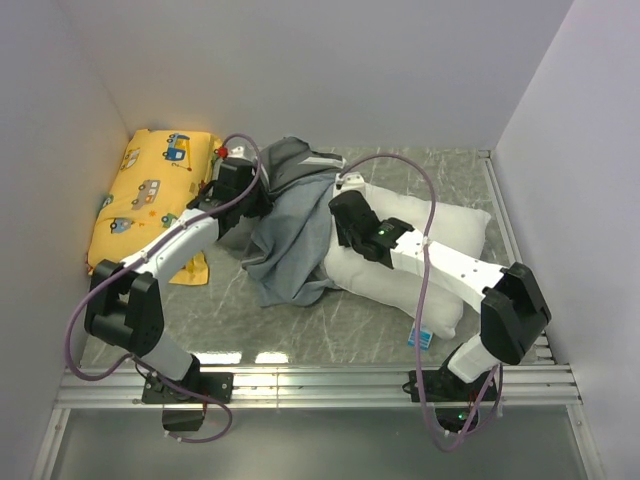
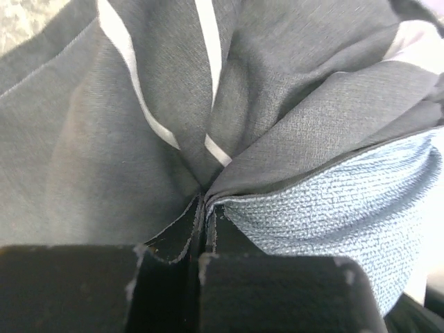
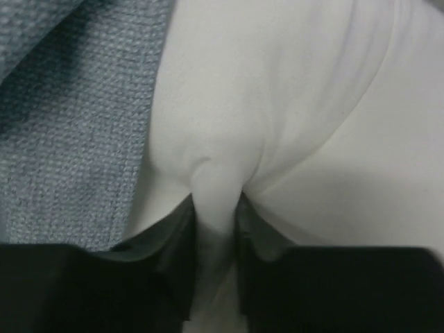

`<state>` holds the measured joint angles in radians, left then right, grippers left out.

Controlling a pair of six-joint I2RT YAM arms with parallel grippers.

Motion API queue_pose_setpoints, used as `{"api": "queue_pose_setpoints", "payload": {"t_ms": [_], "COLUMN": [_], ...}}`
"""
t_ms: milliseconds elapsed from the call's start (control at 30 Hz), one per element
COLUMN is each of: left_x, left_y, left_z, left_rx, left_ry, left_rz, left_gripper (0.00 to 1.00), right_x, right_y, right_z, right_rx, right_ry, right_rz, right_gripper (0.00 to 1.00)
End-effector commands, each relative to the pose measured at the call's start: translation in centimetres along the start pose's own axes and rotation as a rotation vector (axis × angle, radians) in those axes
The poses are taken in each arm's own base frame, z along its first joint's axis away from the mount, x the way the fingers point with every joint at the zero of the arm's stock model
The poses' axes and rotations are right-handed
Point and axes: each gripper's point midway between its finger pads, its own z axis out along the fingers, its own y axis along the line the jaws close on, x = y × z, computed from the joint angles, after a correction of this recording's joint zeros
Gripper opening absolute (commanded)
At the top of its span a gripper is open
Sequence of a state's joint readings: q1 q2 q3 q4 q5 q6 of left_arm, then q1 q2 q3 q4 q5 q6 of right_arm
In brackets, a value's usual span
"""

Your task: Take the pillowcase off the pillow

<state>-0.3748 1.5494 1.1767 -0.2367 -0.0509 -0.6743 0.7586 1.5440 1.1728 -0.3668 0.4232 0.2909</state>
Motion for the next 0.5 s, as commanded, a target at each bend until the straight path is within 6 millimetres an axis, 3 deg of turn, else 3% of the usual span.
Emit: {"api": "queue_pose_setpoints", "payload": {"t_ms": [0,33,67,167,267,333,400,467], "left_x": [-3.5,-4.3,-5.2,-8.3,-11.5,-13.2,-14.5,-14.9], "left_y": [-0.8,0.2,0.4,3.8,7.6,10.3,11.8,12.0], "left_z": [-0.4,-0.2,-0.3,-0.2,-0.4,-0.6,-0.9,-0.7], "left_rx": [0.003,-0.024,-0.023,-0.050,-0.112,-0.159,-0.156,-0.152], "left_ry": [-0.058,-0.066,-0.080,-0.124,-0.170,-0.197,-0.215,-0.214], "left_rz": [-0.010,-0.024,-0.039,-0.124,-0.173,-0.205,-0.238,-0.233], "left_gripper": [0.00,0.00,0.00,0.00,0.00,0.01,0.01,0.00], "right_x": [3.1,2.9,2.5,2.1,0.5,0.5,0.0,-0.8], "right_y": [-3.0,-3.9,-4.7,-7.5,-11.3,-13.1,-14.7,-14.5], "right_z": [1.0,1.1,0.7,0.4,-1.6,-2.4,-3.4,-4.0], "right_rx": [0.109,0.127,0.138,0.148,0.139,0.161,0.175,0.142], "right_ry": [0.100,0.103,0.090,0.088,0.021,0.002,-0.032,-0.068], "right_rz": [-0.021,-0.006,0.014,0.103,0.233,0.274,0.334,0.355], "right_gripper": [0.20,0.07,0.01,0.00,0.00,0.00,0.00,0.00]}}
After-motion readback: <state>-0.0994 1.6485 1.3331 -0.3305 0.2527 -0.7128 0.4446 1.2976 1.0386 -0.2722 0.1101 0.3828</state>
